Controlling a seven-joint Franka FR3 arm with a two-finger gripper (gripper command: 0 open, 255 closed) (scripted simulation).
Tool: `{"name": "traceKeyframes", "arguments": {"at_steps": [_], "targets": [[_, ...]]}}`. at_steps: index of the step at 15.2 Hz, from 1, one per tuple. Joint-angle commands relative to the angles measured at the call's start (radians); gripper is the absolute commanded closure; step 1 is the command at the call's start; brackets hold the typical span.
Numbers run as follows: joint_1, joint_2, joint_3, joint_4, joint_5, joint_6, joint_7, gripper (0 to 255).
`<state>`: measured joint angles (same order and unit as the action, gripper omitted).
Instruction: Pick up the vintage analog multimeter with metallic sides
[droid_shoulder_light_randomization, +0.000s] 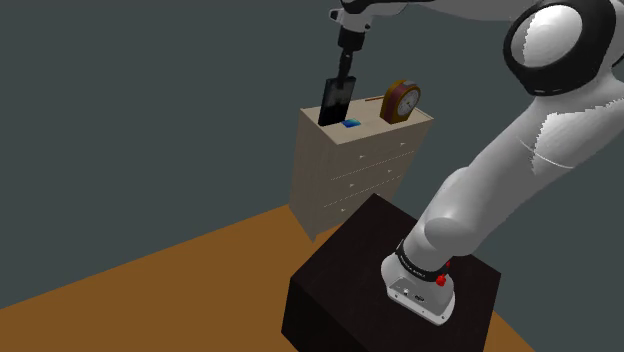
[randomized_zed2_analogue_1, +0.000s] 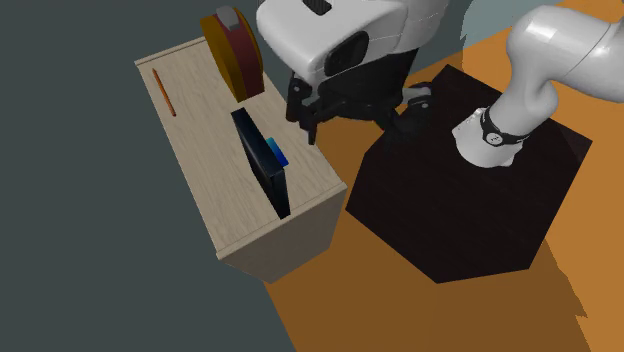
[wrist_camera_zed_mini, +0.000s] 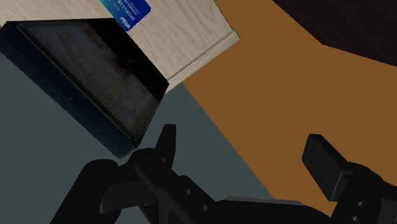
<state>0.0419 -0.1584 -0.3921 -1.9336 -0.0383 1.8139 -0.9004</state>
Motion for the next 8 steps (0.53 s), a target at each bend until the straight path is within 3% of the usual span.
{"name": "traceKeyframes", "arguments": {"at_steps": [1,7,8], "targets": [[-0.002,0.088,-0.026,0.085,0.031,0.0,-0.092,0],[-0.054,0.355,-0.058,0.379,0.147,-0.051,-0.33,0],[-0.055,0.354,-0.056,0.365,0.147,-0.037,-0.33,0]]}}
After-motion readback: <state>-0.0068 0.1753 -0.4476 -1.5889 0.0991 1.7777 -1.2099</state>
